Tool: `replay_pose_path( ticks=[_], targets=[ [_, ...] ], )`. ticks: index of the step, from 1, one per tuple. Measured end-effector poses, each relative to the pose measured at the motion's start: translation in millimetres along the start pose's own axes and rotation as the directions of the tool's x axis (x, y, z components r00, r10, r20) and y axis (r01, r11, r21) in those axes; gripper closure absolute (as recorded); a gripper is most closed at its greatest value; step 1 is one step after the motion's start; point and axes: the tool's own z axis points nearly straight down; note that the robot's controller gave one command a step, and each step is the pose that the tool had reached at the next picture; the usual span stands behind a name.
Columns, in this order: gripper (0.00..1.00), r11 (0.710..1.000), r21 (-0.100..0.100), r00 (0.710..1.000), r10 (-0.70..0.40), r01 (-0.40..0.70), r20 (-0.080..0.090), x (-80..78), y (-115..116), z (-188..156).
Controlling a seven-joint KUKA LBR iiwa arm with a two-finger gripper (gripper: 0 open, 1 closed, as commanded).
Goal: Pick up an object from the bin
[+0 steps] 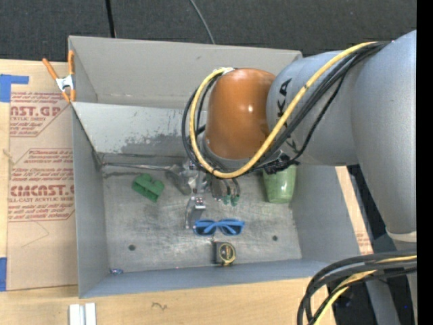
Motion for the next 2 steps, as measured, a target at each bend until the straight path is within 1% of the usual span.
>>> replay_pose_path(
  ticks=[1, 2],
  targets=[
    [0.00, 1.000, -0.001, 1.000, -0.019, 0.019, 0.004, 33.1, -91.9, 85.5],
    [1.00, 1.000, 0.000, 1.000, -0.026, 0.026, -0.005, 33.9, -89.8, 82.4]
  ],
)
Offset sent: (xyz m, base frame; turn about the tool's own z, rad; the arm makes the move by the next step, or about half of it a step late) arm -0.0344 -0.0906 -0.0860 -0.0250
